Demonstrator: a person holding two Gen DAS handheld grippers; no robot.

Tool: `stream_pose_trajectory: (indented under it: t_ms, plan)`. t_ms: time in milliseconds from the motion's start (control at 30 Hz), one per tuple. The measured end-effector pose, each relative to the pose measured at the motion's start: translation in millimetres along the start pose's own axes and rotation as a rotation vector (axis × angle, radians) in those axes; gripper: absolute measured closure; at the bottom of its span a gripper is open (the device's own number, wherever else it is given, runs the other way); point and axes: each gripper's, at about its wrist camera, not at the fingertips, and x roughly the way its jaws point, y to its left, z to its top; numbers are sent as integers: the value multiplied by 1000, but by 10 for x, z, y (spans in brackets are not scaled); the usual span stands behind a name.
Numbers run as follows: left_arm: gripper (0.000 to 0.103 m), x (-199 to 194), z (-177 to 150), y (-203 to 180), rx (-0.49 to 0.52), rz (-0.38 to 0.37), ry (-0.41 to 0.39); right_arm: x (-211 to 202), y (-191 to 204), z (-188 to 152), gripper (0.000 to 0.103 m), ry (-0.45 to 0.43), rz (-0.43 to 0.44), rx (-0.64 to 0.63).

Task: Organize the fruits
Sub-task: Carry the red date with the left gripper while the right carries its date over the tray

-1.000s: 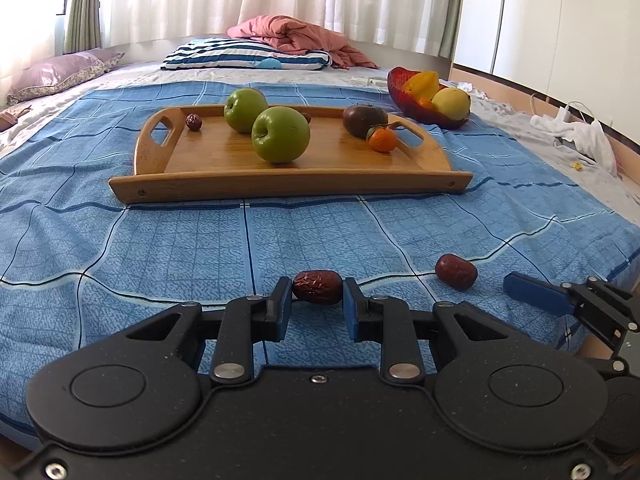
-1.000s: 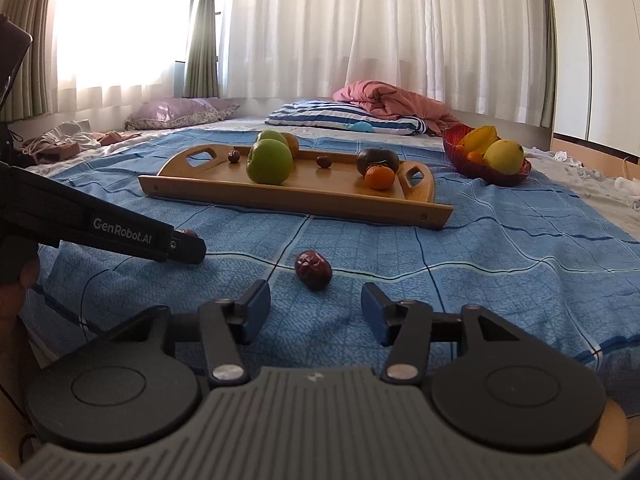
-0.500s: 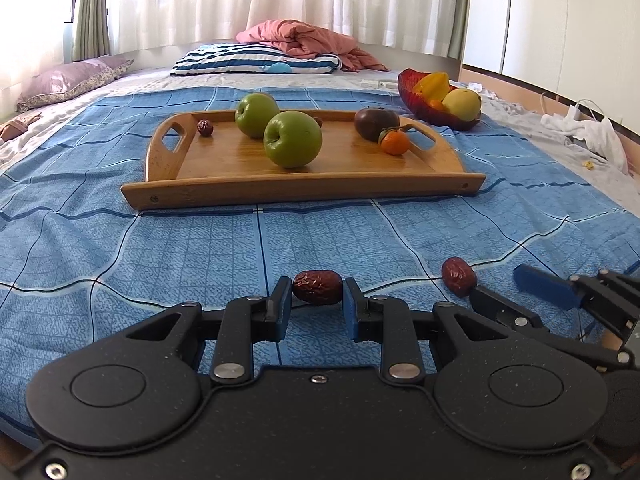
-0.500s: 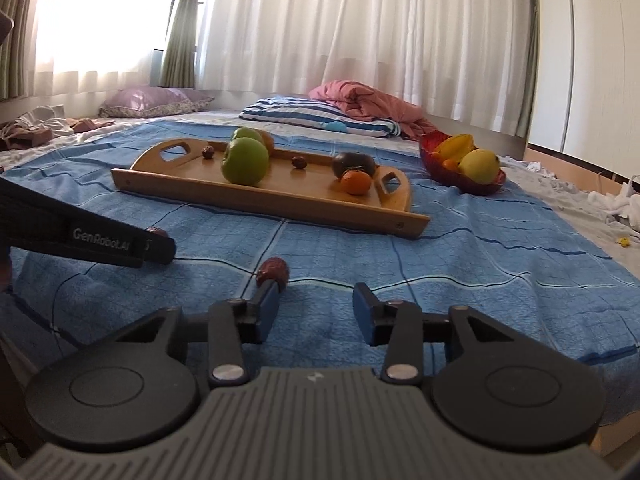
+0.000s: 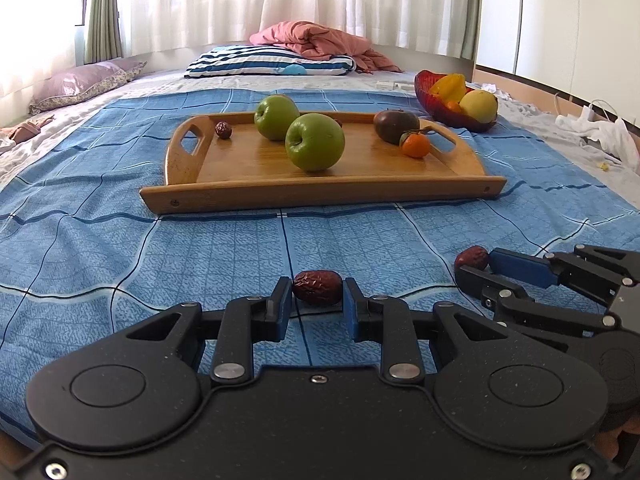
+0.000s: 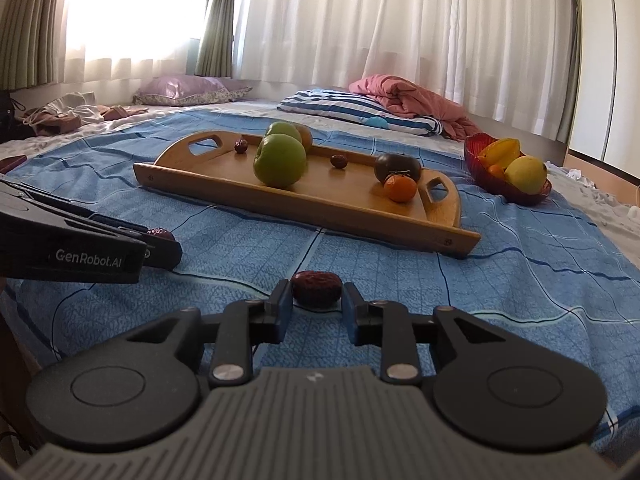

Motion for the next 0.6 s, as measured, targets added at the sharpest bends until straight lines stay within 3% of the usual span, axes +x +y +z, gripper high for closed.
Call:
stream_pose_trajectory:
  t_ms: [433, 500, 600]
  plan:
    - [77, 96, 43, 20, 6, 26, -9, 283, -74, 153, 51, 56, -2, 79]
    - [77, 108, 53, 27, 2, 29, -11, 305, -79, 168, 65, 60, -1, 92]
    - [77, 131, 67, 43, -7, 34, -12, 315, -72, 183, 67, 58, -1, 98]
